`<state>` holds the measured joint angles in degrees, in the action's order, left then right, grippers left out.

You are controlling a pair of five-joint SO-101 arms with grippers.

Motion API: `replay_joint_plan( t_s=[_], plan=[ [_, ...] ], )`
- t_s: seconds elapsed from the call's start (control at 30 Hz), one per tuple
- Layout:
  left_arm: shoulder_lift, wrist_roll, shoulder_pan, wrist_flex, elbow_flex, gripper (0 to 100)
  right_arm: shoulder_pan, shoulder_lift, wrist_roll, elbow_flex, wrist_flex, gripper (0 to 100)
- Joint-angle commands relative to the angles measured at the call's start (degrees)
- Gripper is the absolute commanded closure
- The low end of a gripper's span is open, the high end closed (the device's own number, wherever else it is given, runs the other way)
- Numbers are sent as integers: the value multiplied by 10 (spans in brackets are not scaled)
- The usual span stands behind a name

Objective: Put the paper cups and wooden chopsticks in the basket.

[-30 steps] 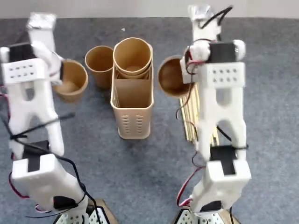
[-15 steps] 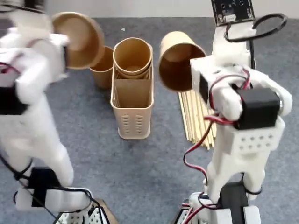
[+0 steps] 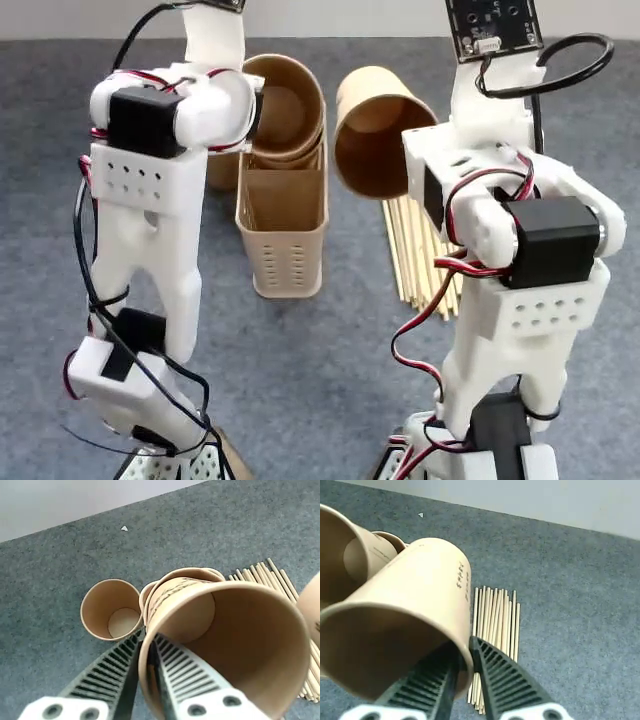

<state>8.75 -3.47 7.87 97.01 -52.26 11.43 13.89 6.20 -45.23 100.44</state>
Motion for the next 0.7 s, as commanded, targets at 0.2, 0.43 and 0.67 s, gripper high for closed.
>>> replay_joint_plan(
  t_s=[0.2,0.43,0.67],
  plan=[
    [-6,0,26,-14,-1,780,80,-31,4,-19,-48,994],
    [-7,1,17,-11,-117,776,88,-124,-3,-52,-98,994],
    [0,1,7,7,-173,776,88,-131,-23,-110,-102,994]
  ],
)
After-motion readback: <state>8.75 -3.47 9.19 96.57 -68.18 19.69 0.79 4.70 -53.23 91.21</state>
